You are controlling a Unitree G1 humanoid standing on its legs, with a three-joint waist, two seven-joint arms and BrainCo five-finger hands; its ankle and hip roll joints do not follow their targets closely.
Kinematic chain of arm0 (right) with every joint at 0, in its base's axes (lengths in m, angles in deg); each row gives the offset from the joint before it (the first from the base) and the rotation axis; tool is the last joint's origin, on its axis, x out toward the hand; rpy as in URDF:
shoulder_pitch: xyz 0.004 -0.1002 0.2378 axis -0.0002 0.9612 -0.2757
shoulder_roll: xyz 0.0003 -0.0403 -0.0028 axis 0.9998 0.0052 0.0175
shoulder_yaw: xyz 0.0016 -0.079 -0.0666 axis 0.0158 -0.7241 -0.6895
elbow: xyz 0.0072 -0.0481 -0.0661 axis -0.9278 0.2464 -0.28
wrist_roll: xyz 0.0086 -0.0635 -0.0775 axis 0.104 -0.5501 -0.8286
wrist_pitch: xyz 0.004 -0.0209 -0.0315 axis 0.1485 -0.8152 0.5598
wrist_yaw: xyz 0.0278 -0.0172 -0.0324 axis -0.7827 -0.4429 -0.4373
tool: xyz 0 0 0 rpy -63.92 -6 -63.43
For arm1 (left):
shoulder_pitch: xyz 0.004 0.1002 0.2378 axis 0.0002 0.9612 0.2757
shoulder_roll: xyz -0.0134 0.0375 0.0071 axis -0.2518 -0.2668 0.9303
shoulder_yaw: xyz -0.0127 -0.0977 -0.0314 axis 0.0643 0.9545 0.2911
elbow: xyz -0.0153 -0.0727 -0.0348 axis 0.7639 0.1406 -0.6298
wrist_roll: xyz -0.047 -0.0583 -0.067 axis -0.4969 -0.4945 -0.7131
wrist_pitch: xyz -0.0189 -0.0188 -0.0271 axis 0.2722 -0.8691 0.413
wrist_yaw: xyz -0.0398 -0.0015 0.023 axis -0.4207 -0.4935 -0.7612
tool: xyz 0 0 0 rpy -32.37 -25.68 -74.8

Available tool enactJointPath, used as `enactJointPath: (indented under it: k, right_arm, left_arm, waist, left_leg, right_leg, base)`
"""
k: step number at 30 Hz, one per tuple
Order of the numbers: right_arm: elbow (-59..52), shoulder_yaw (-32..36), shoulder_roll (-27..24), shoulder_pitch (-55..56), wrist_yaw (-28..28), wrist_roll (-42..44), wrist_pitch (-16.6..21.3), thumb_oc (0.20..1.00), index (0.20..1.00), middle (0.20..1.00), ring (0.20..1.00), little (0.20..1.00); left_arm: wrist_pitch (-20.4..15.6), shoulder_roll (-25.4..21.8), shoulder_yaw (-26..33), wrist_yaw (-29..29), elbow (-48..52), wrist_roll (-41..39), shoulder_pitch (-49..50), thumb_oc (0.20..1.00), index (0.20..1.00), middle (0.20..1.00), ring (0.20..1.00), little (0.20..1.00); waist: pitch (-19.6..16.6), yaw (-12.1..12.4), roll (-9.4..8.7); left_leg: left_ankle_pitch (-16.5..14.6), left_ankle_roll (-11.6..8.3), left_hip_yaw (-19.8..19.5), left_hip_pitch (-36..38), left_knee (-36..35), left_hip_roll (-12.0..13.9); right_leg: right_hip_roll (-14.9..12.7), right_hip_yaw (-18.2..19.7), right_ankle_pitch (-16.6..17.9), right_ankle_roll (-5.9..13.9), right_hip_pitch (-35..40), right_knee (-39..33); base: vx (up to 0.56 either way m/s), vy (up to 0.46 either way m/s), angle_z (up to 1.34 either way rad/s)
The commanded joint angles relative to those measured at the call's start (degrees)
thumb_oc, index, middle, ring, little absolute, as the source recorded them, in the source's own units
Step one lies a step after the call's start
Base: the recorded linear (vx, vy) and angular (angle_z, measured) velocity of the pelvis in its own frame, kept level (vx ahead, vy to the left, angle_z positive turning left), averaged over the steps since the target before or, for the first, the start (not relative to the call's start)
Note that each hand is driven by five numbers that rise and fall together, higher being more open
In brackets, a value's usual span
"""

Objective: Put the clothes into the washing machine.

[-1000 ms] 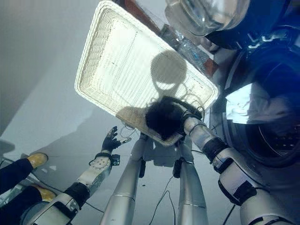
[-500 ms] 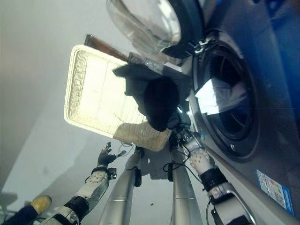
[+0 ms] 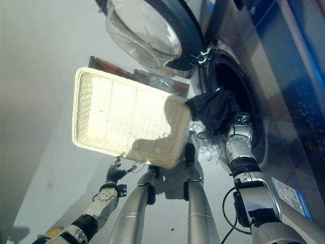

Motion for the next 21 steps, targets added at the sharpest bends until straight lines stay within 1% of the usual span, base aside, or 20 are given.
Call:
enactJointPath:
  k: [1, 2, 4, 5, 7, 8, 9, 10, 11, 12, 13, 14, 15, 16, 17, 18, 19, 20, 21]
  right_arm:
    - [-3.5, 0.4, -5.2, -0.2, 2.8, -1.8, 3.6, 0.2, 0.2, 0.2, 0.2, 0.2]
    - [-2.1, -0.2, -5.9, -1.3, 4.1, -2.4, 3.7, 0.2, 0.2, 0.2, 0.2, 0.2]
    - [0.1, -1.1, -6.7, -3.2, 5.4, -3.1, 4.1, 0.2, 0.2, 0.2, 0.2, 0.2]
    - [1.5, -1.4, -7.3, -5.0, 5.5, -0.8, 4.8, 0.2, 0.2, 0.2, 0.2, 0.2]
    - [2.2, -1.4, -7.6, -5.9, 4.9, 1.5, 5.2, 0.2, 0.2, 0.2, 0.2, 0.2]
    - [2.5, -1.5, -7.7, -6.4, 4.7, 3.4, 5.9, 0.2, 0.2, 0.2, 0.2, 0.2]
    - [3.0, -0.8, -8.4, -8.0, 2.2, 10.8, 8.6, 0.2, 0.2, 0.2, 0.2, 0.2]
    - [2.8, 0.0, -8.7, -8.6, -0.7, 15.6, 11.3, 0.2, 0.2, 0.2, 0.2, 0.2]
    - [3.0, -0.1, -8.7, -8.6, -1.3, 16.1, 11.3, 0.2, 0.2, 0.2, 0.2, 0.2]
    - [1.4, 1.0, -9.1, -9.2, -3.3, 17.8, 15.1, 0.2, 0.2, 0.2, 0.2, 0.2]
    - [-0.6, 1.8, -9.4, -9.5, -4.0, 17.8, 18.4, 0.2, 0.2, 0.2, 0.2, 0.2]
    - [-3.0, 2.6, -9.6, -9.7, -4.0, 17.8, 22.9, 0.2, 0.2, 0.2, 0.2, 0.2]
    - [-5.9, 3.5, -10.6, -10.2, -5.2, 17.8, 29.0, 0.2, 0.2, 0.2, 0.2, 0.2]
    - [-7.7, 4.1, -11.3, -10.2, -5.4, 17.8, 31.7, 0.2, 0.2, 0.2, 0.2, 0.2]
    - [-11.8, 5.2, -13.7, -9.6, -4.9, 17.8, 39.6, 0.2, 0.2, 0.2, 0.2, 0.2]
    - [-12.1, 5.2, -13.6, -9.7, -4.9, 17.8, 39.8, 0.2, 0.2, 0.2, 0.2, 0.2]
    - [-13.0, 5.9, -14.7, -9.6, -5.0, 17.8, 42.5, 0.2, 0.2, 0.2, 0.2, 0.2]
    - [-14.0, 7.1, -17.7, -9.5, -2.0, 15.5, 47.4, 0.2, 0.2, 0.2, 0.2, 0.2]
    - [-14.0, 7.4, -18.8, -9.5, -0.5, 14.4, 48.6, 0.2, 0.2, 0.2, 0.2, 0.2]
  left_arm:
    - [-1.3, 0.9, 0.1, 0.6, 1.1, -1.8, 1.4, 1.0, 1.0, 1.0, 1.0, 1.0]
    - [-1.3, 0.9, -0.6, 0.9, 1.6, -1.9, 1.8, 1.0, 1.0, 1.0, 1.0, 1.0]
    - [-1.3, 1.0, -1.8, 1.1, 2.3, -2.1, 2.1, 1.0, 1.0, 1.0, 1.0, 1.0]
    - [-1.3, 1.0, -2.8, 1.1, 3.2, -2.5, 2.2, 1.0, 1.0, 1.0, 1.0, 1.0]
    - [-1.4, 0.9, -3.3, 1.3, 3.7, -2.6, 2.4, 1.0, 1.0, 1.0, 1.0, 1.0]
    - [-1.4, 0.8, -3.4, 1.3, 3.8, -2.6, 2.5, 1.0, 1.0, 1.0, 1.0, 1.0]
    - [-1.5, 0.6, -4.5, 1.3, 4.8, -2.6, 3.3, 1.0, 1.0, 1.0, 1.0, 1.0]
    - [-1.4, 0.3, -5.0, 1.3, 5.3, -2.6, 3.7, 1.0, 1.0, 1.0, 1.0, 1.0]
    - [-1.4, 0.3, -5.0, 1.2, 5.4, -2.6, 3.8, 1.0, 1.0, 1.0, 1.0, 1.0]
    - [-1.3, -0.1, -5.5, 1.1, 6.2, -2.8, 4.4, 1.0, 1.0, 1.0, 1.0, 1.0]
    - [-1.2, -0.7, -5.8, 1.1, 6.9, -2.9, 4.9, 1.0, 1.0, 1.0, 1.0, 1.0]
    - [-0.9, -1.4, -6.1, 1.2, 7.7, -2.9, 5.5, 1.0, 1.0, 1.0, 1.0, 1.0]
    - [-0.7, -2.1, -6.1, 1.5, 8.3, -2.6, 6.3, 1.0, 1.0, 1.0, 1.0, 1.0]
    - [-0.5, -2.6, -6.1, 1.7, 8.7, -2.6, 6.7, 1.0, 1.0, 1.0, 1.0, 1.0]
    - [0.6, -4.1, -5.3, 2.4, 9.7, -2.7, 7.8, 1.0, 1.0, 1.0, 1.0, 1.0]
    - [0.6, -4.1, -5.2, 2.4, 9.8, -2.7, 7.6, 1.0, 1.0, 1.0, 1.0, 1.0]
    - [0.9, -4.4, -4.9, 2.7, 9.7, -2.7, 8.1, 1.0, 1.0, 1.0, 1.0, 1.0]
    - [1.6, -5.2, -4.2, 3.7, 9.3, -2.7, 8.5, 1.0, 1.0, 1.0, 1.0, 1.0]
    - [1.7, -5.3, -3.9, 4.0, 9.1, -2.8, 8.8, 1.0, 1.0, 1.0, 1.0, 1.0]
  waist:
    - [-0.6, 0.1, 4.36]
    - [-0.6, 0.5, 4.96]
    - [-0.6, 1.1, 5.81]
    - [-0.6, 1.4, 6.5]
    - [-0.6, 1.6, 6.84]
    - [-0.6, 1.7, 6.97]
    - [-0.6, 2.0, 7.74]
    - [-0.6, 2.1, 8.16]
    - [-0.6, 2.1, 8.16]
    - [-0.6, 2.1, 8.58]
    - [-0.6, 2.0, 8.81]
    - [-0.6, 2.0, 8.99]
    - [-0.6, 1.8, 9.17]
    - [-0.6, 1.6, 9.2]
    - [-0.6, 0.9, 9.07]
    - [-0.6, 1.0, 9.11]
    - [-0.6, 0.6, 9.02]
    - [-0.6, -0.3, 8.7]
    - [-0.6, -0.6, 8.62]
  left_leg:
    - [1.8, -0.44, -2.0, -1.0, -2.4, -3.3]
    - [1.1, -0.57, -2.0, -1.2, -1.6, -3.4]
    - [0.8, -0.66, -2.4, -2.2, -0.2, -3.6]
    - [0.5, -0.66, -2.5, -2.8, 0.7, -3.7]
    - [0.4, -0.62, -2.5, -3.1, 1.0, -3.8]
    - [0.4, -0.6, -2.6, -3.2, 1.1, -3.8]
    - [0.2, -0.5, -2.7, -3.6, 1.4, -3.6]
    - [0.3, -0.42, -2.7, -3.7, 1.3, -3.4]
    - [0.3, -0.42, -2.7, -3.7, 1.4, -3.4]
    - [0.5, -0.34, -2.8, -3.6, 1.0, -3.3]
    - [0.6, -0.27, -2.9, -3.4, 0.7, -3.2]
    - [0.7, -0.23, -2.8, -3.2, 0.4, -3.1]
    - [0.7, -0.18, -2.8, -2.9, 0.0, -3.1]
    - [0.7, -0.17, -2.8, -2.7, -0.1, -3.0]
    - [0.2, -0.12, -2.7, -1.8, 0.1, -3.0]
    - [0.9, -0.11, -2.6, -2.3, -0.1, -2.8]
    - [0.1, -0.11, -2.5, -1.6, 0.2, -2.9]
    - [-0.6, -0.18, -2.0, -0.7, 1.0, -3.1]
    - [-0.8, -0.21, -1.8, -0.5, 1.3, -3.1]
  right_leg:
    - [0.9, -6.6, -5.4, 2.11, -0.9, 7.0]
    - [0.6, -6.9, -6.5, 1.97, -1.2, 8.1]
    - [0.3, -7.1, -7.4, 1.75, -2.2, 9.6]
    - [0.2, -7.1, -8.0, 1.53, -3.0, 10.6]
    - [0.1, -7.1, -8.3, 1.39, -3.4, 11.1]
    - [0.1, -7.1, -8.4, 1.33, -3.6, 11.2]
    - [0.2, -6.9, -9.3, 1.18, -4.2, 12.5]
    - [0.4, -6.7, -9.8, 1.12, -4.4, 13.2]
    - [0.4, -6.7, -9.8, 1.12, -4.4, 13.3]
    - [0.7, -6.5, -10.3, 1.09, -4.6, 13.8]
    - [0.8, -6.3, -10.5, 1.09, -4.6, 14.1]
    - [1.0, -6.1, -10.8, 1.09, -4.6, 14.4]
    - [1.2, -5.8, -11.1, 1.08, -4.4, 14.6]
    - [1.4, -5.7, -11.2, 1.06, -4.2, 14.7]
    - [1.7, -5.2, -11.6, 1.01, -3.6, 15.1]
    - [1.8, -5.3, -10.8, 0.93, -4.0, 14.7]
    - [1.8, -5.1, -11.5, 1.0, -3.4, 15.1]
    - [1.7, -4.8, -12.0, 0.9, -2.7, 15.5]
    - [1.7, -4.7, -12.0, 0.83, -2.5, 15.6]
  base:
    - [0.07, -0.048, 0.02]
    - [0.1, -0.067, 0.03]
    - [0.09, -0.079, 0.04]
    - [0.06, -0.075, 0.08]
    - [0.03, -0.044, 0.09]
    - [0.04, -0.055, 0.11]
    - [0.06, -0.057, 0.11]
    - [0.05, -0.047, 0.12]
    - [0.03, -0.027, 0.1]
    - [0.03, -0.023, 0.09]
    - [0.03, -0.028, 0.06]
    - [0.02, -0.012, 0.05]
    - [0.02, 0.0, 0.06]
    - [0.03, 0.019, 0.04]
    - [0.0, 0.0, 0.0]
    - [0.0, 0.0, 0.0]
    - [0.03, 0.043, -0.07]
    - [0.05, 0.056, -0.06]
    - [0.04, 0.06, -0.08]
